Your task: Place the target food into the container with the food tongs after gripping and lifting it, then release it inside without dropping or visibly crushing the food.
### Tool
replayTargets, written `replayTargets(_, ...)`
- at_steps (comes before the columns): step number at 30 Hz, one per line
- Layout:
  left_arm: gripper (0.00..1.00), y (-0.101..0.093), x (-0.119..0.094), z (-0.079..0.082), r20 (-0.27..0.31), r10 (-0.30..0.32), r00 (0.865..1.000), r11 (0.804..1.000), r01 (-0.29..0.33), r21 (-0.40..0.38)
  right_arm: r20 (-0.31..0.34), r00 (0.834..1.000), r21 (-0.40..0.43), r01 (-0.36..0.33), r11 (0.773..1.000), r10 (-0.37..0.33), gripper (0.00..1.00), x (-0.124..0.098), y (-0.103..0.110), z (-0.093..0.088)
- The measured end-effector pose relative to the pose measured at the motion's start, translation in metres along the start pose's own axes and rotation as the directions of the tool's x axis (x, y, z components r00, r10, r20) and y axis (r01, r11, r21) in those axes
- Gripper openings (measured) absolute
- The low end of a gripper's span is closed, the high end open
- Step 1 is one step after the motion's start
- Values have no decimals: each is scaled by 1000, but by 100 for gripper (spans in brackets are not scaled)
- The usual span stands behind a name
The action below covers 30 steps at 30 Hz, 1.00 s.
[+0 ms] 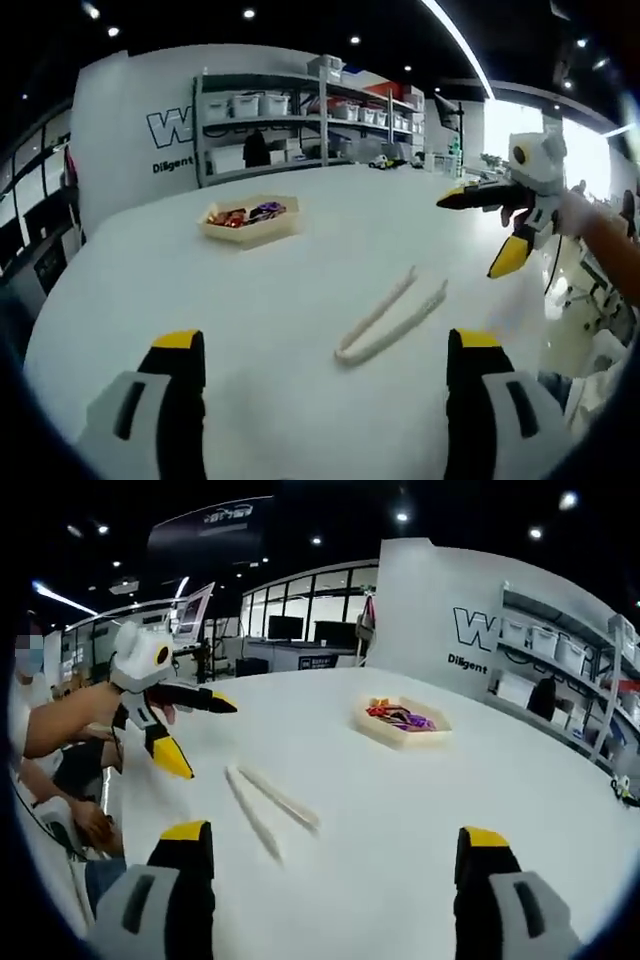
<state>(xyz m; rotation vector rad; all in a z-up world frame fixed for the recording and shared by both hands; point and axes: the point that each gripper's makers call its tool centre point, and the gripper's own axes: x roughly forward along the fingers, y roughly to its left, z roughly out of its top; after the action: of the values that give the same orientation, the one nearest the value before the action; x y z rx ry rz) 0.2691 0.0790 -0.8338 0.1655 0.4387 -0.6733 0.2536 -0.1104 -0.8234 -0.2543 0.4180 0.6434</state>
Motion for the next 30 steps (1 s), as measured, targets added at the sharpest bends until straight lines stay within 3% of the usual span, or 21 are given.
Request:
replayTargets(2, 99, 2, -4, -9, -68, 25, 997, 1000, -24, 7, -5, 1000, 9, 12, 1000, -12, 100, -2, -1, -3)
replayTargets(3, 99, 1, -4, -9, -72, 21, 997, 999, -19, 36, -6, 1000, 9, 12, 1000, -12, 100, -2, -1, -3)
replayTargets(6, 99, 7, -10, -6, -54, 60, 997, 997, -57, 49, -19, 1000, 13, 23, 1000, -23, 100, -3, 2, -9)
replayTargets(15, 99, 6, -18, -5, -46, 77, 996, 997, -76, 20, -20, 999, 8, 47, 999, -47, 100, -6, 3, -15)
replayTargets(18, 99, 7, -19, -8, -51, 90, 995, 996, -89, 23, -23, 998, 18, 54, 998, -54, 100, -8, 2, -17)
replayTargets(24, 99, 11, -20, -16, -39, 94, 995, 994, -95, -51, -3, 999, 52, 35, 998, -35, 100, -10, 7, -16)
replayTargets(30, 97, 8, -17, -23, -52, 97, 994, 994, -99, -37, -16, 999, 60, 31, 998, -30, 100, -7, 6, -20)
